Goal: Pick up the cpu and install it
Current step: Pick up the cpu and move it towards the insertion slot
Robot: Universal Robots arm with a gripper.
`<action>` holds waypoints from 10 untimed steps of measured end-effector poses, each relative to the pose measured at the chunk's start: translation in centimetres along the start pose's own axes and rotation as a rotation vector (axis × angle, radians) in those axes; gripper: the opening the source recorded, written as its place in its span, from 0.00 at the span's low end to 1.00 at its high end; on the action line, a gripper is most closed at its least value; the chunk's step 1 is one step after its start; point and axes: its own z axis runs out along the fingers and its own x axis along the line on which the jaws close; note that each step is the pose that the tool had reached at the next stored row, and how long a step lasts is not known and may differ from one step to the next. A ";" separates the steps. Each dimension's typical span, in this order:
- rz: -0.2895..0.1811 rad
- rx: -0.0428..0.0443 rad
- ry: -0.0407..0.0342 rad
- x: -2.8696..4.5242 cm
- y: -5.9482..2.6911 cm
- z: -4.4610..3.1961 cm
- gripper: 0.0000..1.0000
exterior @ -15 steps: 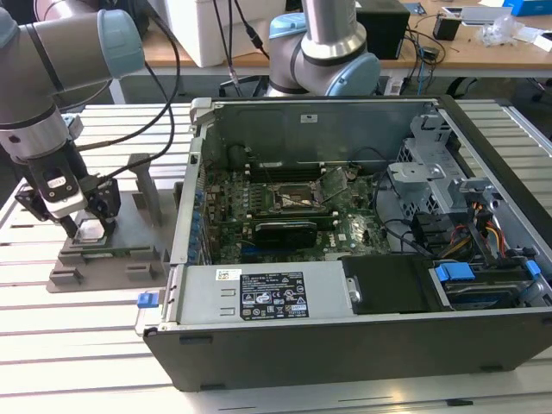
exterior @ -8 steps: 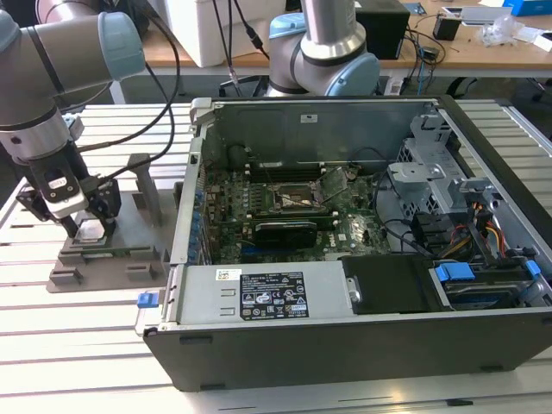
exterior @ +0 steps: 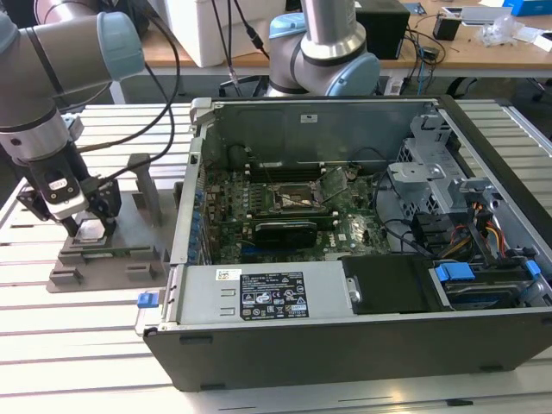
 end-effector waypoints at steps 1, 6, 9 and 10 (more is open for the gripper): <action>0.000 -0.0007 0.0001 0.00 -0.09 0.00 0.66; 0.000 -0.0011 0.0000 0.09 -0.16 0.00 0.66; 0.000 -0.0011 0.0001 0.11 -0.15 0.00 0.66; 0.000 -0.0011 0.0001 0.11 -0.15 0.00 0.66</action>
